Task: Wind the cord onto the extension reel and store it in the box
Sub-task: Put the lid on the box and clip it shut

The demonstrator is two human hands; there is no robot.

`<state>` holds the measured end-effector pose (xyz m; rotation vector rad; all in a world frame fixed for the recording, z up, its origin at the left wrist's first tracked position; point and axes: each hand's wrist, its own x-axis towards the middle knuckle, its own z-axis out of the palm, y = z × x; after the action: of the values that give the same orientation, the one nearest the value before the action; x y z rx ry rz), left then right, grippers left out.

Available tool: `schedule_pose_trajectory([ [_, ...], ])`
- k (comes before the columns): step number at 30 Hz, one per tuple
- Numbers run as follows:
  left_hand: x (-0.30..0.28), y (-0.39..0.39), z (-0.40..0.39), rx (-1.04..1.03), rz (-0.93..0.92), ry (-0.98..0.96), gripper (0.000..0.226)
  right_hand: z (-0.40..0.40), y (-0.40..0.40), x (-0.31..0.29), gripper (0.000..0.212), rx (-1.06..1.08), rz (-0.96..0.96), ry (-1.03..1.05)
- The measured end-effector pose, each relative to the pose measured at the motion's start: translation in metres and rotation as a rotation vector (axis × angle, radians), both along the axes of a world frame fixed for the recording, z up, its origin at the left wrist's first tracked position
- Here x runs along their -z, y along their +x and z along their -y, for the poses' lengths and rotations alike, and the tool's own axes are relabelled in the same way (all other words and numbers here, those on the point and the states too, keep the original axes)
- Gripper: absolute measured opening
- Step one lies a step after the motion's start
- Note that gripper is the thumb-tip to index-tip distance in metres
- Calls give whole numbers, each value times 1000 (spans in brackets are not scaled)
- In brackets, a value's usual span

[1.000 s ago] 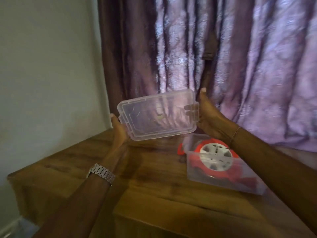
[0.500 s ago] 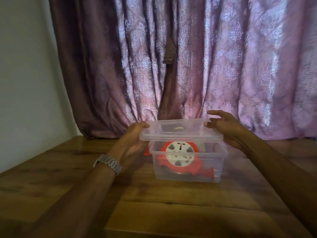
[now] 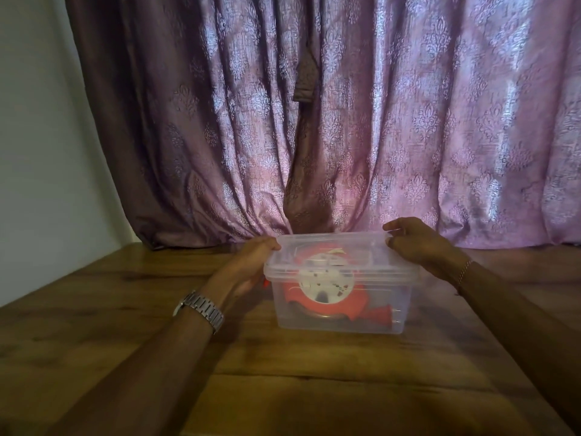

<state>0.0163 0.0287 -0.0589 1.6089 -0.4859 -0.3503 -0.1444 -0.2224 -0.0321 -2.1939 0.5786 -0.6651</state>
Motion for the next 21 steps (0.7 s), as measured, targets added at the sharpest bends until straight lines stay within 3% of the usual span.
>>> schedule_pose_trajectory([
  [6,8,3,0,41,35,-30,28,-6,-6,3,30,62,-63,-61],
  [15,14,11,0,83,46,5,23,-1,-7,11,41,-3,-132,-92],
  [17,12,11,-1,105,44,25,24,-1,-6,11,42,-19,-137,-4],
  [21,4,3,-6,109,40,114,20,4,-12,18,37,-88,-53,380],
])
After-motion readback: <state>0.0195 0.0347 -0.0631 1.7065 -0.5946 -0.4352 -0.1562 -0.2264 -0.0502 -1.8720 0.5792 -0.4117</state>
